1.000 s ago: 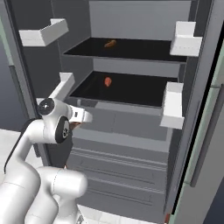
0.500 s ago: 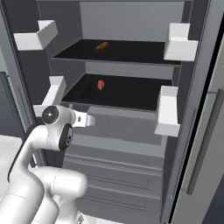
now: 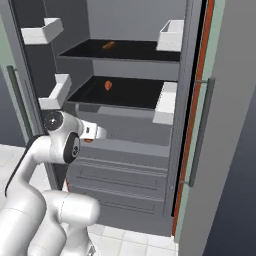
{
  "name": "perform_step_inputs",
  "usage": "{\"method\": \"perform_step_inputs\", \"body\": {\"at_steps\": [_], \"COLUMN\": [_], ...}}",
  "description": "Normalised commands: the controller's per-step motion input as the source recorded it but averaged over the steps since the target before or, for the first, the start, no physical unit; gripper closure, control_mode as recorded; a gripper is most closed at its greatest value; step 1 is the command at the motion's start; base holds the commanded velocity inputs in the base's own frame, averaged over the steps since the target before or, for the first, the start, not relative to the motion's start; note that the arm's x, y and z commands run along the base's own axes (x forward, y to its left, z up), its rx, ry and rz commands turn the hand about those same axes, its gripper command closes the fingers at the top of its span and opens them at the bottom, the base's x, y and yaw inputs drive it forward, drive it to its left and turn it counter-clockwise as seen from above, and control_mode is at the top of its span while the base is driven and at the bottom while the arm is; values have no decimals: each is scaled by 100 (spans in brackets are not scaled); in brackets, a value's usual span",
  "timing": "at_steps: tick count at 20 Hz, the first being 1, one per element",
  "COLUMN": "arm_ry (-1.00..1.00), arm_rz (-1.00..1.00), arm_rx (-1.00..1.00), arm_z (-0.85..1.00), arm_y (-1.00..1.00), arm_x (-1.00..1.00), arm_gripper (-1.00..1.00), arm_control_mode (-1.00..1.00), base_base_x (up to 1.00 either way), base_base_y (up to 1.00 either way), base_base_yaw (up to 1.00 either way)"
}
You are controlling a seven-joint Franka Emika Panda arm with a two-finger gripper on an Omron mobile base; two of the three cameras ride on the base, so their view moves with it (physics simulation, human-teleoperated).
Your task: Place the peach in the correct fridge rack based on whether it is a fruit or vegetable. Finally, close the fridge door.
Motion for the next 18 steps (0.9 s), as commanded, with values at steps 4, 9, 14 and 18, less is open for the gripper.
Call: {"method": "perform_step_inputs", "body": {"at_steps": [4, 9, 14, 18], "arm_ry": [0, 0, 0, 0], "arm_rz": [0, 0, 0, 0], "arm_rx": [0, 0, 0, 0], "arm_z": [0, 0, 0, 0], "arm_y": [0, 0, 0, 0], "arm_x": [0, 0, 0, 0], "arm_gripper": [100, 100, 100, 100], "arm_control_mode": [100, 100, 100, 100], "base_base_x": [20, 55, 58, 59], "base_base_y": [-17, 0, -1, 0], "base_base_yaw": [0, 0, 0, 0]}}
